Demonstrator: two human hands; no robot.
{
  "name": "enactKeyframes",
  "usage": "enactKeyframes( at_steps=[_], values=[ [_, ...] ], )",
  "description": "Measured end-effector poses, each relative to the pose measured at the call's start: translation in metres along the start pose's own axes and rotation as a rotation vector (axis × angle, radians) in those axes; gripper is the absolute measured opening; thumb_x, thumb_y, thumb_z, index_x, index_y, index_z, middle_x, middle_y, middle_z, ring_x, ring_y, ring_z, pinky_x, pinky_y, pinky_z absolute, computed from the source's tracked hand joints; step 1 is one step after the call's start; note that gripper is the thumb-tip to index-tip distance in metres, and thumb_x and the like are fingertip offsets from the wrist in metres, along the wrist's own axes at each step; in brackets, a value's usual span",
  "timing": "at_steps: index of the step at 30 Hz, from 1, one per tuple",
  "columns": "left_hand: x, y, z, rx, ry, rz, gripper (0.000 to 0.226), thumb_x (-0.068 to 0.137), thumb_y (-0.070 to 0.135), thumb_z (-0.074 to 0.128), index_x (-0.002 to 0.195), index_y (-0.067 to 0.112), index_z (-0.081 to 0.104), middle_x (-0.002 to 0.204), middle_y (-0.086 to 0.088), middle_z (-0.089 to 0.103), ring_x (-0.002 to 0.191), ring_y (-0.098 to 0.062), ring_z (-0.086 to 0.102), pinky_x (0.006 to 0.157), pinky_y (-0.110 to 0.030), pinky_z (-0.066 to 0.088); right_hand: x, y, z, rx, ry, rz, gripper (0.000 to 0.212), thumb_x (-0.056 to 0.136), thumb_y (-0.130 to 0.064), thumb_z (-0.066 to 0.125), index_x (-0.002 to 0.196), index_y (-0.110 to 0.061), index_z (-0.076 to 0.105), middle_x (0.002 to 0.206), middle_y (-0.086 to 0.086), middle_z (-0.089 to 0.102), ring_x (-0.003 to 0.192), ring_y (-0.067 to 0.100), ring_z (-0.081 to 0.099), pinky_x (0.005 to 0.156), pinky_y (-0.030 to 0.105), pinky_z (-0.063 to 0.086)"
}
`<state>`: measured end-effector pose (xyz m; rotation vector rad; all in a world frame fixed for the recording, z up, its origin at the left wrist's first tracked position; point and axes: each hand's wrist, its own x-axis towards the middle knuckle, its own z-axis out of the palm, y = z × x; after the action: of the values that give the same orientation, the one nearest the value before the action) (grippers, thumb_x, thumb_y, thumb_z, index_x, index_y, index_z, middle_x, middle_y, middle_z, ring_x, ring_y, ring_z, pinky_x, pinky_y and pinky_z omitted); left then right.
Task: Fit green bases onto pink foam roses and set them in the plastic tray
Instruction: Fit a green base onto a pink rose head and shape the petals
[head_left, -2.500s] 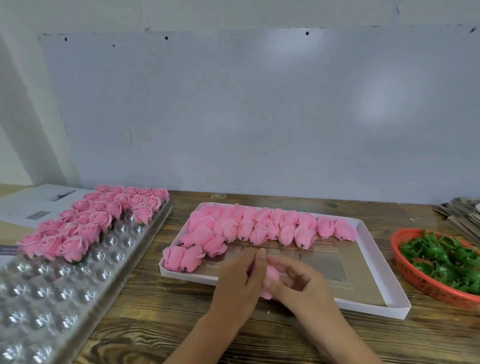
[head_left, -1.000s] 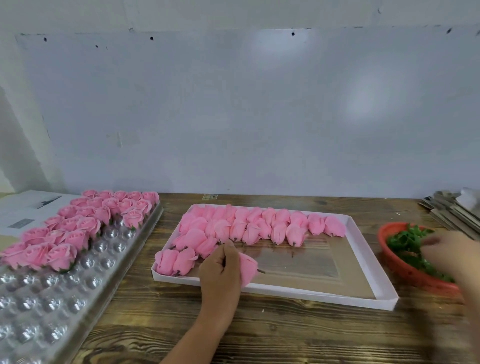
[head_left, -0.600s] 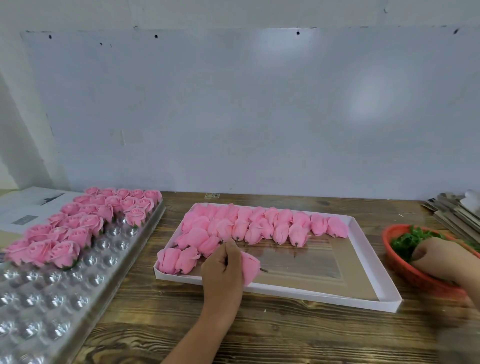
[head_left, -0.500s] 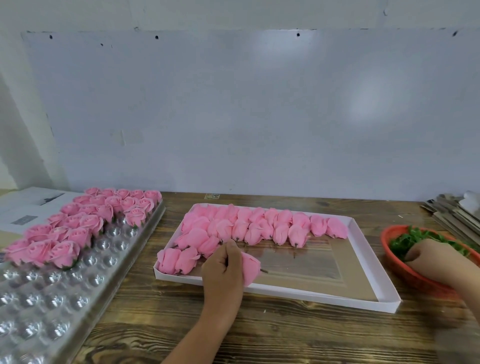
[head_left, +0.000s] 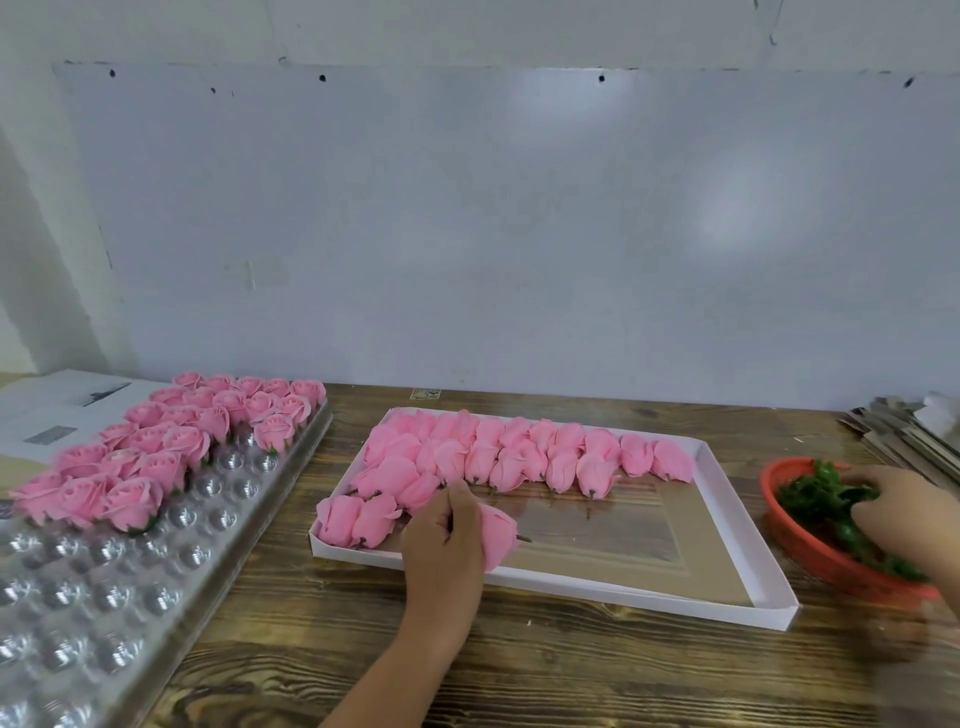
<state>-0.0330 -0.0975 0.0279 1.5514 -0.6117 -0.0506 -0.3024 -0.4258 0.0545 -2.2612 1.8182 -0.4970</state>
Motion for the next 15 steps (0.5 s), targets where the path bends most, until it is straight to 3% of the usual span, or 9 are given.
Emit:
enactKeyframes(
  at_steps=[2, 5, 7, 10, 12, 15],
  values=[
    [0.000, -0.001, 0.000, -0.005, 0.005, 0.000, 0.054, 0.107, 0.027, 0.040, 0.066, -0.008, 0.045, 0.055, -0.004, 0.039, 0.055, -0.015, 0.040, 0.053, -0.022, 0.032, -0.001, 0.001, 0.003, -0.042, -0.032, 0.005, 0.034, 0.081, 0.002, 0.058, 0.106, -0.017, 0.071, 0.096, 0.016, 0.067, 0.045, 0.024, 0.062, 0.042, 0.025, 0.043],
    [0.001, -0.002, 0.001, -0.011, 0.014, -0.005, 0.055, 0.106, 0.028, 0.040, 0.066, -0.009, 0.044, 0.055, -0.003, 0.037, 0.055, -0.015, 0.039, 0.052, -0.020, 0.031, -0.004, 0.000, 0.003, -0.133, -0.029, 0.018, 0.010, 0.085, -0.014, 0.066, 0.091, -0.013, 0.075, 0.068, 0.002, 0.062, 0.055, 0.020, 0.060, 0.044, 0.023, 0.038],
    [0.001, -0.003, 0.001, -0.010, 0.011, -0.009, 0.055, 0.106, 0.029, 0.040, 0.067, -0.008, 0.046, 0.056, -0.004, 0.039, 0.055, -0.014, 0.041, 0.052, -0.021, 0.033, -0.003, 0.002, 0.003, -0.184, -0.019, 0.039, 0.015, 0.085, -0.022, 0.067, 0.076, -0.011, 0.072, 0.061, 0.004, 0.062, 0.057, 0.022, 0.061, 0.047, 0.024, 0.041],
    [0.001, -0.004, 0.001, -0.013, 0.007, -0.005, 0.055, 0.106, 0.030, 0.040, 0.067, -0.008, 0.045, 0.056, -0.003, 0.038, 0.054, -0.013, 0.040, 0.052, -0.022, 0.031, 0.005, 0.011, 0.005, -0.265, -0.032, 0.064, 0.021, 0.083, -0.031, 0.064, 0.095, -0.016, 0.067, 0.074, 0.006, 0.064, 0.064, 0.025, 0.063, 0.061, 0.034, 0.057],
    [0.000, -0.004, 0.001, -0.016, 0.006, -0.005, 0.055, 0.106, 0.030, 0.039, 0.068, -0.010, 0.045, 0.056, -0.004, 0.038, 0.055, -0.015, 0.040, 0.053, -0.024, 0.031, 0.012, 0.017, 0.005, -0.309, -0.052, 0.058, 0.030, 0.079, -0.034, 0.064, 0.107, -0.022, 0.065, 0.080, 0.005, 0.065, 0.068, 0.025, 0.064, 0.065, 0.037, 0.059],
    [0.001, -0.004, 0.001, -0.011, 0.010, 0.001, 0.056, 0.106, 0.031, 0.039, 0.069, -0.011, 0.047, 0.057, -0.005, 0.039, 0.056, -0.016, 0.040, 0.053, -0.024, 0.032, 0.019, 0.023, 0.005, -0.324, -0.068, 0.056, 0.025, 0.077, -0.021, 0.060, 0.101, -0.020, 0.065, 0.074, 0.005, 0.067, 0.063, 0.024, 0.065, 0.060, 0.036, 0.060]
  ],
)
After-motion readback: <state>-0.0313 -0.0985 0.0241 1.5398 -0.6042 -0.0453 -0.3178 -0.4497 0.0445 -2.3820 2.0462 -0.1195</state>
